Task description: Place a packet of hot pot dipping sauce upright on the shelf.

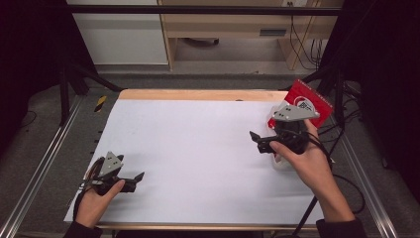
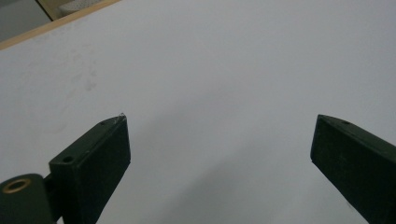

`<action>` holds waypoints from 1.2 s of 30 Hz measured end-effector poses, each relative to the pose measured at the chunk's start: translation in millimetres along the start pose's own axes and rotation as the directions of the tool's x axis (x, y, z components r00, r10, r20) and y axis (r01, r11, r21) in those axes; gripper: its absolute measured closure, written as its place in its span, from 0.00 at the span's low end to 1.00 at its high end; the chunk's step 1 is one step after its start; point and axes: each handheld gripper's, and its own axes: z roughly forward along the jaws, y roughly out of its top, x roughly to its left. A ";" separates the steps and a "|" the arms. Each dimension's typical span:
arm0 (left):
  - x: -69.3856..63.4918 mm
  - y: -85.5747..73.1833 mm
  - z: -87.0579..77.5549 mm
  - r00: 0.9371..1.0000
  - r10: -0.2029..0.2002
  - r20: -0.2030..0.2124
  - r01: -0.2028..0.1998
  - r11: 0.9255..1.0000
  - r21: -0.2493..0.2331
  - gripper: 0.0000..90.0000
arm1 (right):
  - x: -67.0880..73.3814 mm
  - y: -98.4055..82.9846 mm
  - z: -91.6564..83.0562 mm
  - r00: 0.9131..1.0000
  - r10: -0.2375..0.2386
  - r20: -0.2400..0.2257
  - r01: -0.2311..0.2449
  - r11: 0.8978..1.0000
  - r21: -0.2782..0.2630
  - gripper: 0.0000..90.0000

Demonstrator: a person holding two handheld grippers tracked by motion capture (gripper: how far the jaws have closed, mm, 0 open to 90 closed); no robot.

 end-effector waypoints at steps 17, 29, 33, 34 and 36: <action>0.4 -0.2 -0.6 1.000 -0.002 0.002 0.002 1.000 -0.006 0.05 | 40.7 -34.9 13.6 0.998 0.008 -0.061 -0.006 1.000 0.022 0.07; 0.5 -0.4 -0.4 1.000 0.001 0.005 -0.001 1.000 -0.004 0.05 | 63.4 -63.3 32.0 0.994 0.034 -0.103 -0.029 0.998 0.050 0.07; 0.5 -0.3 -0.4 1.000 0.002 0.006 -0.002 1.000 -0.005 0.05 | 69.8 -67.2 39.4 0.993 0.044 -0.114 -0.038 0.998 0.054 0.07; 0.4 -0.3 -0.3 1.000 0.002 0.007 -0.002 1.000 -0.005 0.05 | 71.6 -68.2 41.6 0.992 0.045 -0.117 -0.038 0.998 0.058 0.07; 0.3 -0.3 -0.2 1.000 0.003 0.008 -0.003 1.000 -0.004 0.05 | 75.5 -70.3 46.5 0.992 0.049 -0.120 -0.041 0.997 0.061 0.08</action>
